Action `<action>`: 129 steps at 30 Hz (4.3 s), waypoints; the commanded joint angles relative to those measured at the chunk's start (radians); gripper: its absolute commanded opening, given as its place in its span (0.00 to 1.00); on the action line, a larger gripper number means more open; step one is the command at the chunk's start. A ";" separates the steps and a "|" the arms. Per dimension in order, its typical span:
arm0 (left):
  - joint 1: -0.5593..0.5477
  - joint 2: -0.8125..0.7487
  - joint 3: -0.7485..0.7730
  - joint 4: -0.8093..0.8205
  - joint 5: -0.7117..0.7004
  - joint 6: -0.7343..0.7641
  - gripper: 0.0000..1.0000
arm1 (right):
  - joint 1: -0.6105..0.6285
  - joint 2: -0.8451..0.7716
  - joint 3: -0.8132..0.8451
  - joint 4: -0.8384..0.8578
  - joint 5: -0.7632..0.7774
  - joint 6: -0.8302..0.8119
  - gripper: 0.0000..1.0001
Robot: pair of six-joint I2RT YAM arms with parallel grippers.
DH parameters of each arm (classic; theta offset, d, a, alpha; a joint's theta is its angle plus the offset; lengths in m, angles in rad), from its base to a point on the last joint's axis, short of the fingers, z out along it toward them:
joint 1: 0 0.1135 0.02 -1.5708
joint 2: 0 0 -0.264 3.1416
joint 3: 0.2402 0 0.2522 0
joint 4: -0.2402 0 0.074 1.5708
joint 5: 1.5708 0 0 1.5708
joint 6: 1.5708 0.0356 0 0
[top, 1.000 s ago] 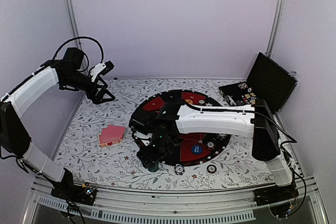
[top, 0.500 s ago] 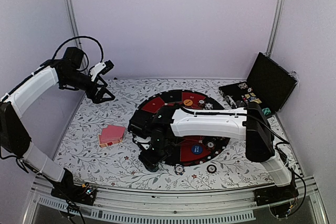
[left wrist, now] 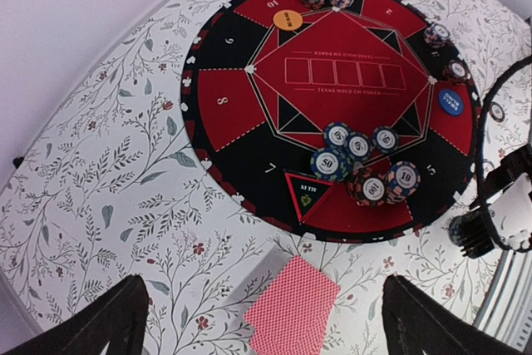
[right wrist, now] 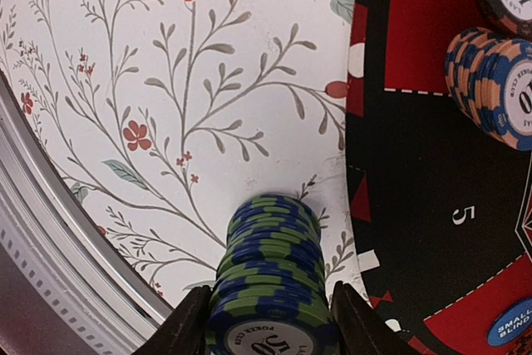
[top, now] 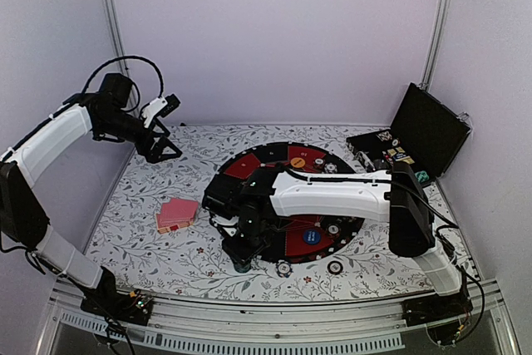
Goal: Distribute texas hold em gaming equipment
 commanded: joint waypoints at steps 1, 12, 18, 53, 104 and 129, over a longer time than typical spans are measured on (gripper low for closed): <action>0.002 -0.022 0.030 -0.021 0.000 0.003 1.00 | 0.005 0.019 0.020 -0.008 0.010 -0.006 0.49; 0.003 -0.019 0.035 -0.022 0.004 -0.002 1.00 | 0.003 -0.014 0.032 -0.009 0.043 0.006 0.14; 0.002 -0.019 0.039 -0.023 0.006 -0.004 1.00 | -0.013 -0.059 0.025 -0.019 0.054 0.024 0.12; 0.003 -0.016 0.042 -0.027 0.002 -0.002 1.00 | -0.260 -0.406 -0.748 0.310 0.038 0.150 0.09; 0.003 -0.021 0.048 -0.029 -0.005 -0.007 1.00 | -0.051 -0.050 -0.028 0.083 -0.085 0.021 0.83; 0.003 -0.016 0.031 -0.036 -0.025 0.010 1.00 | -0.009 0.069 0.027 0.035 -0.028 -0.012 0.69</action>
